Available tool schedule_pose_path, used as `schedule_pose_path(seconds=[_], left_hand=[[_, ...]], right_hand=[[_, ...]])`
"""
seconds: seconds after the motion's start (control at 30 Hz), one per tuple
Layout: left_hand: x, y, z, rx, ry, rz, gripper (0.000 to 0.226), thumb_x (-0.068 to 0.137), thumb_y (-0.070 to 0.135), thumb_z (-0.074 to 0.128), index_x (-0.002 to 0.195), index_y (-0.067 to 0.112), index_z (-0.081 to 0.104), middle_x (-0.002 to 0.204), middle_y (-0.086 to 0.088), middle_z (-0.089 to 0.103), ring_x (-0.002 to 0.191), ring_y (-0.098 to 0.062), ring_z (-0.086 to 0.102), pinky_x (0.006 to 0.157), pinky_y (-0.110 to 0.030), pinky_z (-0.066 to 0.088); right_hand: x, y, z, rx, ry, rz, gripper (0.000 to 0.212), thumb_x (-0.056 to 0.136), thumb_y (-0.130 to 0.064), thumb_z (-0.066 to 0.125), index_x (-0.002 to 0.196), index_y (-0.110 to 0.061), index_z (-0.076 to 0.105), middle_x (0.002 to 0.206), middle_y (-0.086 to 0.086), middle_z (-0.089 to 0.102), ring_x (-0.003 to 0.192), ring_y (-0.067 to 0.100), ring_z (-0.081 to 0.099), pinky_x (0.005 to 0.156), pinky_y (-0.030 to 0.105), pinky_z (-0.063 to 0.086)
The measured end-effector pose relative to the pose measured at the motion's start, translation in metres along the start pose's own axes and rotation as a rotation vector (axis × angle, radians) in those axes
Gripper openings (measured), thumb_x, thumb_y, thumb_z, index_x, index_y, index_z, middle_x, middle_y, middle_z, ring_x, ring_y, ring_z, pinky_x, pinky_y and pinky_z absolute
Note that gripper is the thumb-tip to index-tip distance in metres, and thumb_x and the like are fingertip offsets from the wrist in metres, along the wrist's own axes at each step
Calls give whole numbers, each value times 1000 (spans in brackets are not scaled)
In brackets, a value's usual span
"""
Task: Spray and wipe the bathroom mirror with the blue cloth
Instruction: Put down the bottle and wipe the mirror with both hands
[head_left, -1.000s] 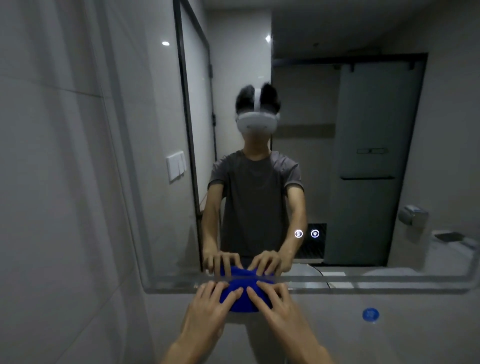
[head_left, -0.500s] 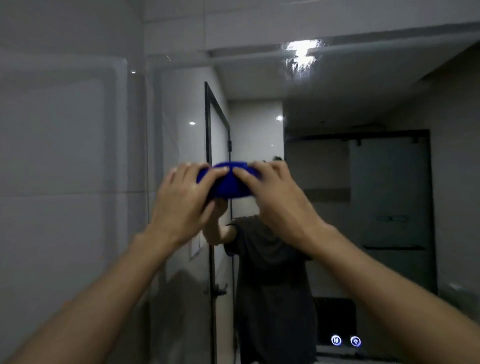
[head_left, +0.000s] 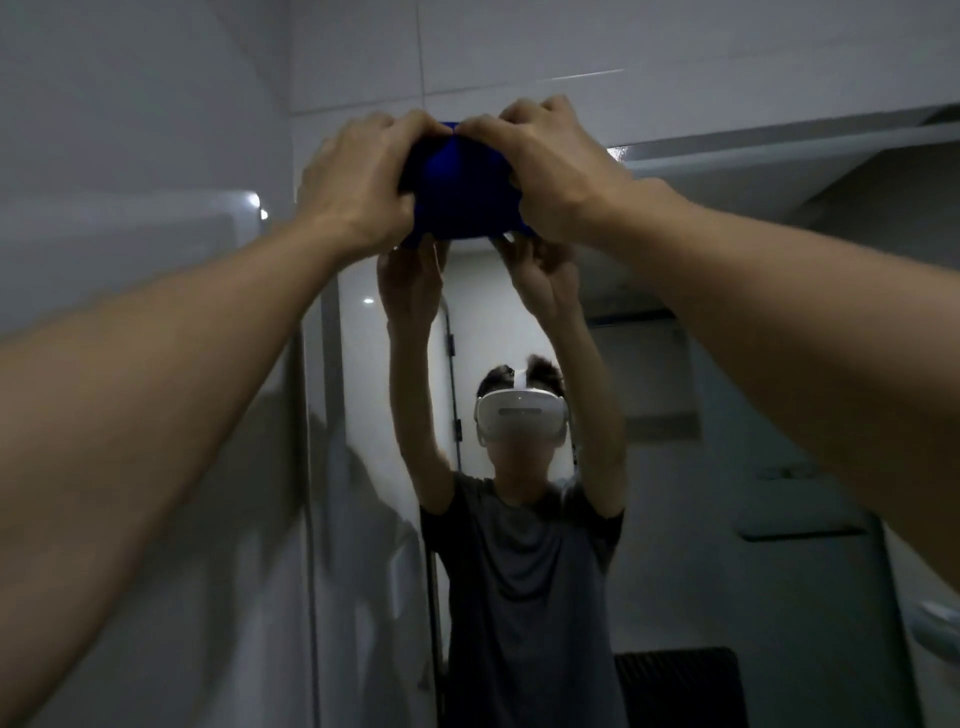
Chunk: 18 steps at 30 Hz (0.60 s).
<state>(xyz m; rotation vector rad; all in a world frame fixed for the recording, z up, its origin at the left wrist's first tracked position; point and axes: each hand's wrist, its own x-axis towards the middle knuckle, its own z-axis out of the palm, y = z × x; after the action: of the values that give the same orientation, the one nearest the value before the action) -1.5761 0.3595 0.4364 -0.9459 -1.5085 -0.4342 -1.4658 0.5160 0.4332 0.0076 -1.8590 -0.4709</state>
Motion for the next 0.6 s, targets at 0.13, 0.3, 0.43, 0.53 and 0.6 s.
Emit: schedule_pose_path(seconds=[0.13,0.3,0.43,0.53,0.6], left_hand=[[13,-3,18,4,26,-19,60,85,7,63,139,23,43,131,-14,54,121,-36,50,98,-47,46],[12,-6,33,-14,70,-28,57,89,8,62,141,20,42,138,-15,49,126,-35,46,102,-46,42],[3,-7,35,15,79,-19,58,90,12,62,143,18,40,141,-17,47,129,-36,44,104,-47,41],[-10,-4,37,29,96,-36,59,91,12,61,145,18,39,142,-17,46,131,-37,42,105,-48,41],[-20,-3,38,31,97,-35,58,91,12,60,145,18,40,143,-16,46,131,-37,41,106,-49,40]], right_hand=[[14,4,15,-23,5,30,67,92,-15,58,150,-26,27,142,14,40,132,34,30,104,45,36],[22,4,29,-94,38,39,63,95,-21,56,151,-23,27,143,14,40,131,35,32,105,43,33],[17,5,35,-163,54,10,62,97,-23,54,151,-21,26,145,16,38,134,37,29,107,44,33],[8,2,41,-188,75,-7,61,97,-22,54,152,-21,27,147,16,37,135,38,28,108,45,32],[1,-2,45,-203,69,-20,61,98,-22,53,152,-21,25,149,15,35,136,38,27,108,44,31]])
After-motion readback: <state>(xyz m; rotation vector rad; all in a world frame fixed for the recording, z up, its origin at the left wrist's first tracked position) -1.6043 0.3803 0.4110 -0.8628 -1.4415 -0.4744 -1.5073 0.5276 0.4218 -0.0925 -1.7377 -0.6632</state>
